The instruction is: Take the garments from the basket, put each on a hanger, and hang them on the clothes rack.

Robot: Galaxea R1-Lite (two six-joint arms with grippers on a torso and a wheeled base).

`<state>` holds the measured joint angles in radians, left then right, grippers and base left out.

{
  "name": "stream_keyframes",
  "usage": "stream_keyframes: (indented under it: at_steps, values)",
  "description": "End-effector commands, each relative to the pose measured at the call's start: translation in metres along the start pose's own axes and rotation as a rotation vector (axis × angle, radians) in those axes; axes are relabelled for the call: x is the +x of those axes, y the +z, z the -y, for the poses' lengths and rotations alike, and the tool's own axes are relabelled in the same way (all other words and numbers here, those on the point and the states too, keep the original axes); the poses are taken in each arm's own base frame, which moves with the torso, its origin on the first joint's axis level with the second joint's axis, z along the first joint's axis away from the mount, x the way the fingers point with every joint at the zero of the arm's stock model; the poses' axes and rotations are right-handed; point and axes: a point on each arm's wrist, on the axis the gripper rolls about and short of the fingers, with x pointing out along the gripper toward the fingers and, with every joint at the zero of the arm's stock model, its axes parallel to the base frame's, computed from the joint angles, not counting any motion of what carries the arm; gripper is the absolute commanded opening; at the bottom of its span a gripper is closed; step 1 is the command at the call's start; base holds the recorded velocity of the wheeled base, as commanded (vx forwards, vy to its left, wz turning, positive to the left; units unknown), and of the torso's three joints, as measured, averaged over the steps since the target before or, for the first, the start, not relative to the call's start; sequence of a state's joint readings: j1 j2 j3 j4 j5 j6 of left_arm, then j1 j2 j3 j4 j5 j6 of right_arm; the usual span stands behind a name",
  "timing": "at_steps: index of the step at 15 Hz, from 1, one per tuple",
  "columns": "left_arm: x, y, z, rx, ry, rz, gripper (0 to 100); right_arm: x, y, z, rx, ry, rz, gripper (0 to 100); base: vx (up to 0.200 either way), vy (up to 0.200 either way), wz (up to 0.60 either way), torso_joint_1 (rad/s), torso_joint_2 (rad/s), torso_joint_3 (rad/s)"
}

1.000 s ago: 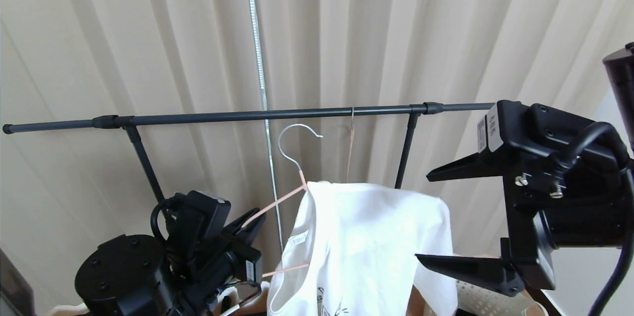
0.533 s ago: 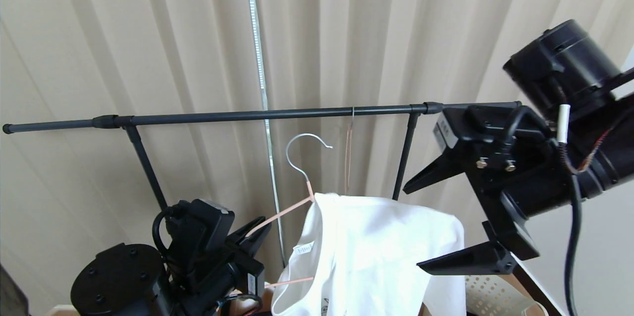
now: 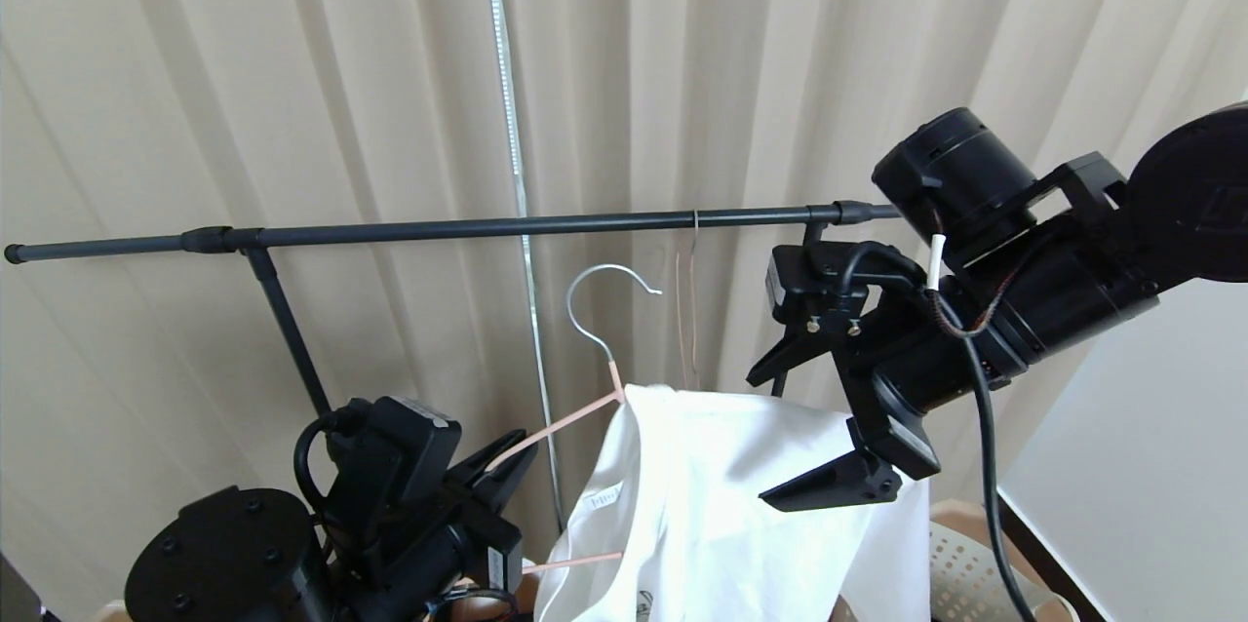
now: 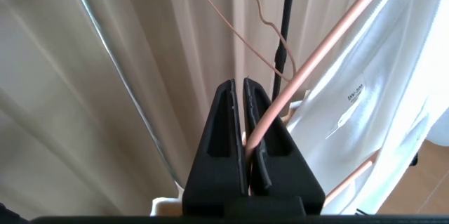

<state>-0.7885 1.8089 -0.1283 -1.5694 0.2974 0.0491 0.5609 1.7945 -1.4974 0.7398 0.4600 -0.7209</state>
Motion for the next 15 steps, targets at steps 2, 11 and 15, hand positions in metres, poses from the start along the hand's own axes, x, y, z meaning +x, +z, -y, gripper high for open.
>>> stream_keyframes:
  at_steps: [2, 11, 15]
  values:
    - [-0.001, 0.001, 0.0, -0.002, -0.003, 0.007, 0, 0.011, -0.002, 0.007, 0.013, 0.022, -0.006, 100, 0.0, 0.0, 0.0, 0.0, 0.0, 0.0]
    - [-0.004, 0.0, 0.004, 0.004, -0.021, 0.0, 0, 0.02, -0.009, 0.013, 0.022, 0.071, -0.004, 100, 0.0, 0.0, 0.0, 0.0, 0.0, 0.0]
    - [-0.004, 0.0, 0.004, 0.004, -0.023, 0.001, 0, 0.023, -0.009, 0.021, 0.028, 0.08, 0.007, 100, 0.0, 0.0, 0.0, 0.0, 0.0, 0.0]
